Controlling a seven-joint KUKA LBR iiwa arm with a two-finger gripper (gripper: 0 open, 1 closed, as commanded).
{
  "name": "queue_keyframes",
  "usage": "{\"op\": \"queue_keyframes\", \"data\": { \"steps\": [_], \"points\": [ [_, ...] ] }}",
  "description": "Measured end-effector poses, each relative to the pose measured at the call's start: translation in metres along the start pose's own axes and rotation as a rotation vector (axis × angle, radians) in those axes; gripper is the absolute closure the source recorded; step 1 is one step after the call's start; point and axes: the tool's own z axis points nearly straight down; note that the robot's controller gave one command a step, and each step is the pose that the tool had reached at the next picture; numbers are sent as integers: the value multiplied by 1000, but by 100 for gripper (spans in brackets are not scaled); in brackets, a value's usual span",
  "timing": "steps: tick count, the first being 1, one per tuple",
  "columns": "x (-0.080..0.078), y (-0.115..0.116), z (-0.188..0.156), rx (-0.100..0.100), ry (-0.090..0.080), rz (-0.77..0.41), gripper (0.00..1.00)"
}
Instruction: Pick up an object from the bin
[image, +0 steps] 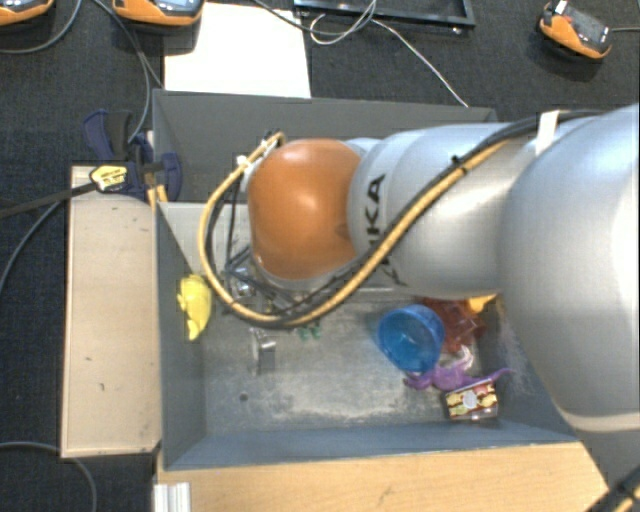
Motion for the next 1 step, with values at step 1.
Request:
{"op": "queue_keyframes", "data": {
  "steps": [1],
  "points": [
    [21,7,33,0,3,158,0]
  ]
}}
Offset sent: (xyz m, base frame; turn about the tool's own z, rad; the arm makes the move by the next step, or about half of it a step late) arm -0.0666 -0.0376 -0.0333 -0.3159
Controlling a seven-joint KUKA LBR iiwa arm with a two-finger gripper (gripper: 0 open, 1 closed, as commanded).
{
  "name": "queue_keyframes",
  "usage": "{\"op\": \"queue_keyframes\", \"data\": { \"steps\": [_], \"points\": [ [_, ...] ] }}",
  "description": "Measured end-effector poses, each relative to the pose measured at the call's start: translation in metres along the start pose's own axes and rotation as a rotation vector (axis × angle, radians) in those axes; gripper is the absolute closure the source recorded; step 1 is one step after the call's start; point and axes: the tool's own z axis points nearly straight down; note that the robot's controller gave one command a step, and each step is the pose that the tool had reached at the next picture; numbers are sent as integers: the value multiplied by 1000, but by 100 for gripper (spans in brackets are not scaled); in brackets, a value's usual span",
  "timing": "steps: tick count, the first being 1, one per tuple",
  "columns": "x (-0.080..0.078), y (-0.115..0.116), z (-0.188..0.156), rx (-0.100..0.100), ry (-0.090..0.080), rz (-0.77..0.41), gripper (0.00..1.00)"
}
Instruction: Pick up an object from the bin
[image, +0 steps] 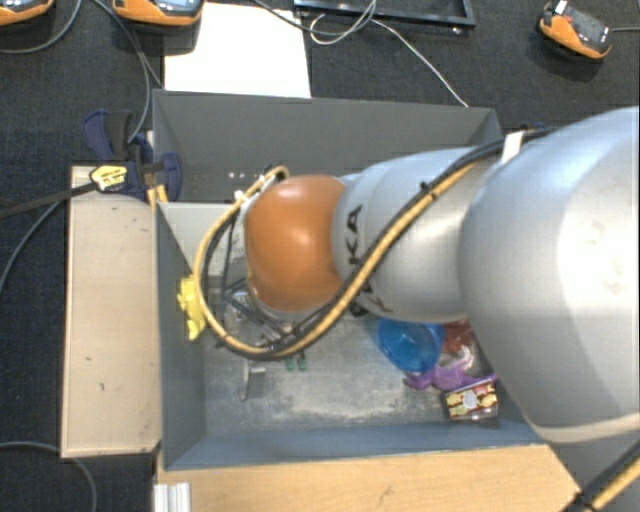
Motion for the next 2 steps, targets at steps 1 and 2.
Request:
{"op": "queue_keyframes", "data": {
  "steps": [1,2],
  "points": [
    [24,-15,3,1,0,-219,0],
    [29,-39,-45,0,5,-377,0]
  ]
}}
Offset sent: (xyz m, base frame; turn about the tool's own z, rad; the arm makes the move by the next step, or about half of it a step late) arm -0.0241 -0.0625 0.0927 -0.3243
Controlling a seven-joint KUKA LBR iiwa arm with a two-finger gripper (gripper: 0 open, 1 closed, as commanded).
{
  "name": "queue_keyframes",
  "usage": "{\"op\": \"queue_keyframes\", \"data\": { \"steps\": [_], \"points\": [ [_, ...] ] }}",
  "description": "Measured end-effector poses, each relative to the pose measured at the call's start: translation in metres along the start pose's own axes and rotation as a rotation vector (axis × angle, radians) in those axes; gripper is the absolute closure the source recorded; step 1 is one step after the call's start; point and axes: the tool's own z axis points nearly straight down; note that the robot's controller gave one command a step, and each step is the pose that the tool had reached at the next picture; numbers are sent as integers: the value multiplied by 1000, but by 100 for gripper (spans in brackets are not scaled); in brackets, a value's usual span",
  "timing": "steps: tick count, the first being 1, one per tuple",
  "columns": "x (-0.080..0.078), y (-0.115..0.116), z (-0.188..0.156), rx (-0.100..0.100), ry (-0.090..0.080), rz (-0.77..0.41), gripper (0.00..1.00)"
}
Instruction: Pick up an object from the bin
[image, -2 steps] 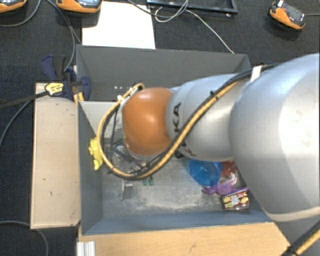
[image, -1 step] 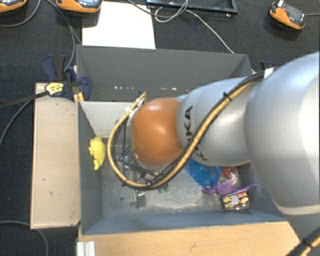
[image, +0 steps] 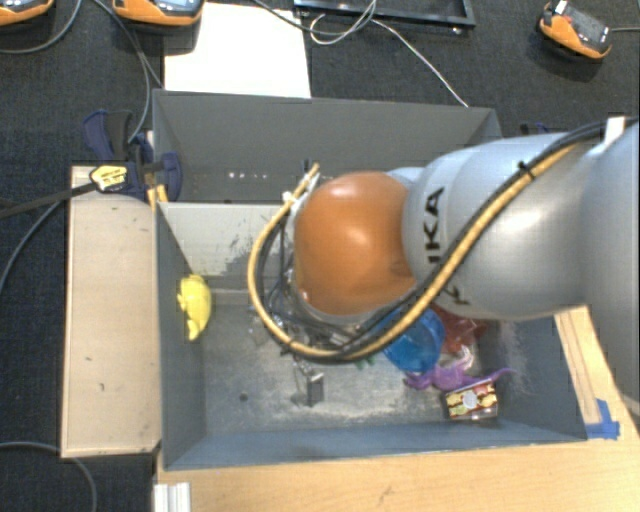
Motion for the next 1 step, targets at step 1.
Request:
{"op": "queue_keyframes", "data": {
  "steps": [1],
  "points": [
    [8,-13,-44,2,-8,-10,0]
  ]
}}
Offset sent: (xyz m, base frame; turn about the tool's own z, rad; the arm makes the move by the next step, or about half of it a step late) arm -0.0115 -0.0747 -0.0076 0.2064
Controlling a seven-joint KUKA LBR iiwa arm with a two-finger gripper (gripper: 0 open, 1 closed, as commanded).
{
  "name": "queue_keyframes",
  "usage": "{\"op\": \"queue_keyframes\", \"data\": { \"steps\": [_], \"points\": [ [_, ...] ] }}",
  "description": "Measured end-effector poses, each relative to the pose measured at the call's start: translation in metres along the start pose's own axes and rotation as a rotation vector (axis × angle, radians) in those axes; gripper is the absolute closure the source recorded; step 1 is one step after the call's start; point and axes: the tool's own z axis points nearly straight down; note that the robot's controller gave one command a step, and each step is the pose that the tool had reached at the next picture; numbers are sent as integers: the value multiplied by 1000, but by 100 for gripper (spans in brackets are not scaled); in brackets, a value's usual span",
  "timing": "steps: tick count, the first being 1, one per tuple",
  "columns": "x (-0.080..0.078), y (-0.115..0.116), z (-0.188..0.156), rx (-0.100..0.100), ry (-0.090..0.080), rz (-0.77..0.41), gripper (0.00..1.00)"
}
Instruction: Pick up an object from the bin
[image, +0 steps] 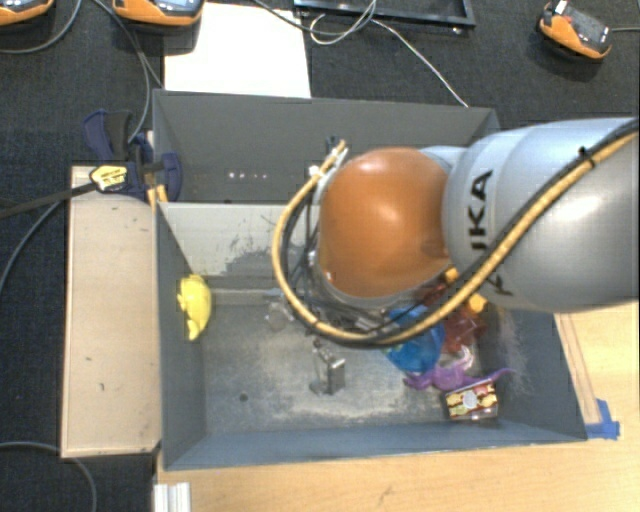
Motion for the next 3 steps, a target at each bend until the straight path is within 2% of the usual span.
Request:
{"op": "queue_keyframes", "data": {
  "steps": [1,2,3],
  "points": [
    [15,-21,14,0,-2,-26,0],
    [25,-33,30,-1,1,205,0],
    [9,-8,46,2,-3,60,0]
  ]
}}
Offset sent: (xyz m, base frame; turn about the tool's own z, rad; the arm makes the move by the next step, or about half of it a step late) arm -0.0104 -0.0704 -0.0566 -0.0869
